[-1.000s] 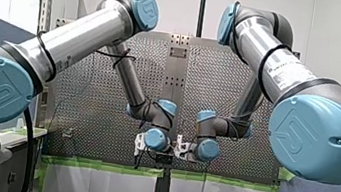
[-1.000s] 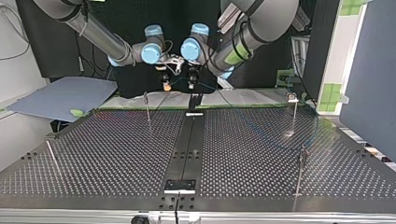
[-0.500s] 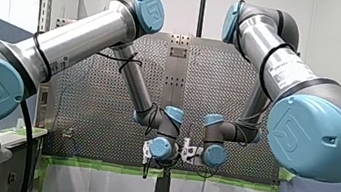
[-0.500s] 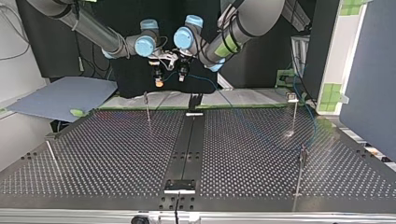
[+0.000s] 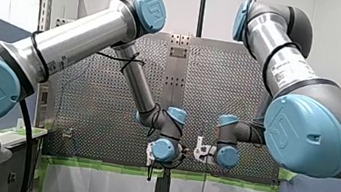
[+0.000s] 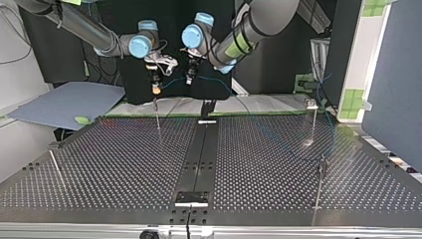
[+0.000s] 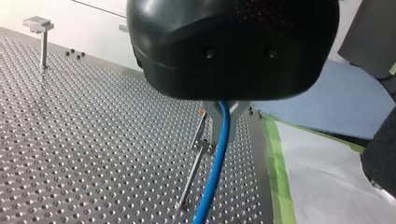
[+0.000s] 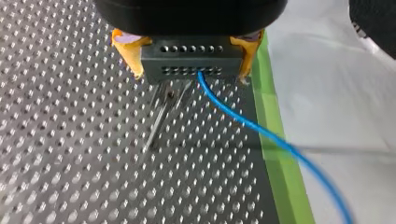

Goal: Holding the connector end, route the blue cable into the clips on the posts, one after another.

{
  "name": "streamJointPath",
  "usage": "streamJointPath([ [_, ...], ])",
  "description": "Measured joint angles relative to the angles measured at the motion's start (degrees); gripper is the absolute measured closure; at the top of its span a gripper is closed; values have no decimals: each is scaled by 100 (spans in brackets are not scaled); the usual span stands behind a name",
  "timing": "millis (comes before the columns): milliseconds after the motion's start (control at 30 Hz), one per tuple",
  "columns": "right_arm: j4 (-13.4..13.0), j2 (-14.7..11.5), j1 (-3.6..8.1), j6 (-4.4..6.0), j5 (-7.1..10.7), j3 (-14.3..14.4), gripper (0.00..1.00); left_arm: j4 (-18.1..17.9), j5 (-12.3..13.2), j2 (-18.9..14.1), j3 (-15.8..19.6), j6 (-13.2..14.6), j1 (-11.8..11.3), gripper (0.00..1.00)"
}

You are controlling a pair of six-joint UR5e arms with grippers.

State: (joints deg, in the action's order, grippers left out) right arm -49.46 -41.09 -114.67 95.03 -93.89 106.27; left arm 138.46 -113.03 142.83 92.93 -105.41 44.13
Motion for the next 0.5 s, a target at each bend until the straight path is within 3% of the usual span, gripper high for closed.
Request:
streamJointPath([
  [200, -126, -3, 305, -150, 296, 157, 100, 135, -50, 113, -204, -93, 108, 100],
  [500, -145, -3, 737, -212, 728, 170, 100, 479, -234, 546, -658, -247, 284, 100],
])
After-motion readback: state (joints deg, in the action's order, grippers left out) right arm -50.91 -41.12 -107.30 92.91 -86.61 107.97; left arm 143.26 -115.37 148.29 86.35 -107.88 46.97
